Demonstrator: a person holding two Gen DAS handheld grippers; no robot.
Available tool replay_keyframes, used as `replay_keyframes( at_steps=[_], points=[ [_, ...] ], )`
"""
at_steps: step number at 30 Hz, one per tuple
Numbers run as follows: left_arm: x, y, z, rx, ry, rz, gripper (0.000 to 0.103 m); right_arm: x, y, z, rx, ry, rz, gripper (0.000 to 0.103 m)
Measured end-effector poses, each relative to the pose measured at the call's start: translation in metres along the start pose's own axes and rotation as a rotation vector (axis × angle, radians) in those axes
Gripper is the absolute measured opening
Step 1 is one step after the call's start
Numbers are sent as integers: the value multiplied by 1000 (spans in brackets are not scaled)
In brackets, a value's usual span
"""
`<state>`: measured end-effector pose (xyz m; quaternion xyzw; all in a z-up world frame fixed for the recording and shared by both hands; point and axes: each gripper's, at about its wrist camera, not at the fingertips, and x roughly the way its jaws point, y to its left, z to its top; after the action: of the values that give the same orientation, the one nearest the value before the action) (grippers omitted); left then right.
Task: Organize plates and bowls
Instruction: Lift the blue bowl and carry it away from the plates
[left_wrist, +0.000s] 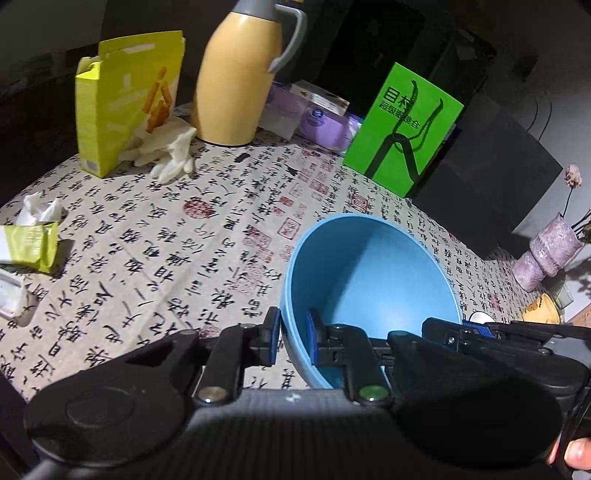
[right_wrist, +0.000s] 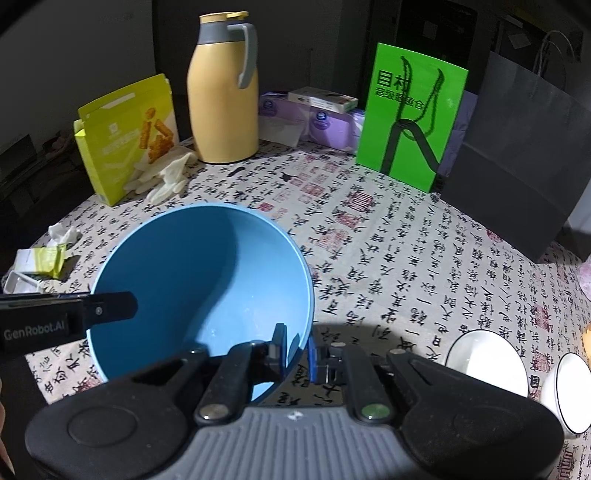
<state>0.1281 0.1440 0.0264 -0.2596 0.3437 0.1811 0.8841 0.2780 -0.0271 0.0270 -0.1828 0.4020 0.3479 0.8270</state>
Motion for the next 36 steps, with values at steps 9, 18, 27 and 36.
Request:
replay_keyframes(
  at_steps=[9, 18, 27, 36],
  points=[
    [-21, 27, -6, -31, -30, 25, 15, -3, 28, -3, -28, -3, 33, 11],
    [-35, 51, -15, -55, -49, 53, 15, 0, 56, -10, -51, 13, 64, 11],
    [-40, 76, -22, -93, -40, 77, 15, 12, 80, -20, -69, 49, 95, 12],
    [-36, 97, -28, -121, -20, 93, 15, 26, 99, -28, -84, 86, 113, 12]
  ],
)
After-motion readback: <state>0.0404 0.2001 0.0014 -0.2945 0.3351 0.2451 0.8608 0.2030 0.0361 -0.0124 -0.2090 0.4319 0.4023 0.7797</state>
